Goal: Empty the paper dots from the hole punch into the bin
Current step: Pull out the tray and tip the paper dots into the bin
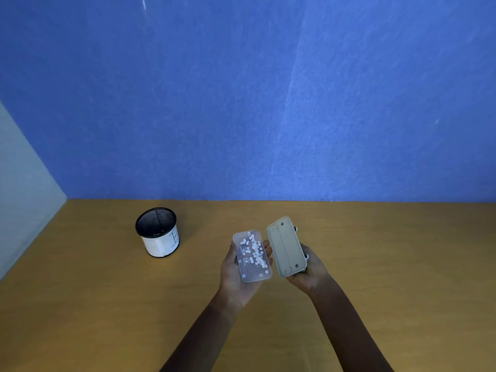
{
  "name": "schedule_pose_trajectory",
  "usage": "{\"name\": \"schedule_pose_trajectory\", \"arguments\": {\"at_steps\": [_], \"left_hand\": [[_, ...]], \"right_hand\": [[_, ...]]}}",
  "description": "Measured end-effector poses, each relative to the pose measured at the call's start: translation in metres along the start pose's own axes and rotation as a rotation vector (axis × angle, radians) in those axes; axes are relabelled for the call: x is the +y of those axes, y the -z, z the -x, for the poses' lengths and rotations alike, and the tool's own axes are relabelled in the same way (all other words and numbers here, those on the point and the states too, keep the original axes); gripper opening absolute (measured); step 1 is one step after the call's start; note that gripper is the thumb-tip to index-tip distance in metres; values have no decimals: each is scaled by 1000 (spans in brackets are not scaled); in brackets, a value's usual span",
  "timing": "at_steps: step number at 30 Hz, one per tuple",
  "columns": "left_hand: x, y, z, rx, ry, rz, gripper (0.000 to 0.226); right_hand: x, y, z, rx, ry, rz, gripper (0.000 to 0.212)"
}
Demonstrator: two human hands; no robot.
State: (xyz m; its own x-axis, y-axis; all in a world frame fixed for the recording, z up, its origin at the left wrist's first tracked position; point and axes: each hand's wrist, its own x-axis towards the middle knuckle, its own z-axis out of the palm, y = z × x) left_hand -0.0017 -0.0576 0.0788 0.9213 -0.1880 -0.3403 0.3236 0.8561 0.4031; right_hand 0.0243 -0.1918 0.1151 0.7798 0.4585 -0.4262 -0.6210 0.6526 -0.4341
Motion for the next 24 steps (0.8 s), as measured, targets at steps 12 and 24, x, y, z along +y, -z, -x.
{"name": "schedule_pose_trajectory", "arguments": {"at_steps": [12, 24], "left_hand": [[14, 15, 2, 112, 4, 29, 51], [20, 15, 5, 94, 16, -5, 49]], "right_hand": [[-2, 33, -32, 559, 244, 737, 27], [14, 77, -57, 751, 366, 1276, 30]]}}
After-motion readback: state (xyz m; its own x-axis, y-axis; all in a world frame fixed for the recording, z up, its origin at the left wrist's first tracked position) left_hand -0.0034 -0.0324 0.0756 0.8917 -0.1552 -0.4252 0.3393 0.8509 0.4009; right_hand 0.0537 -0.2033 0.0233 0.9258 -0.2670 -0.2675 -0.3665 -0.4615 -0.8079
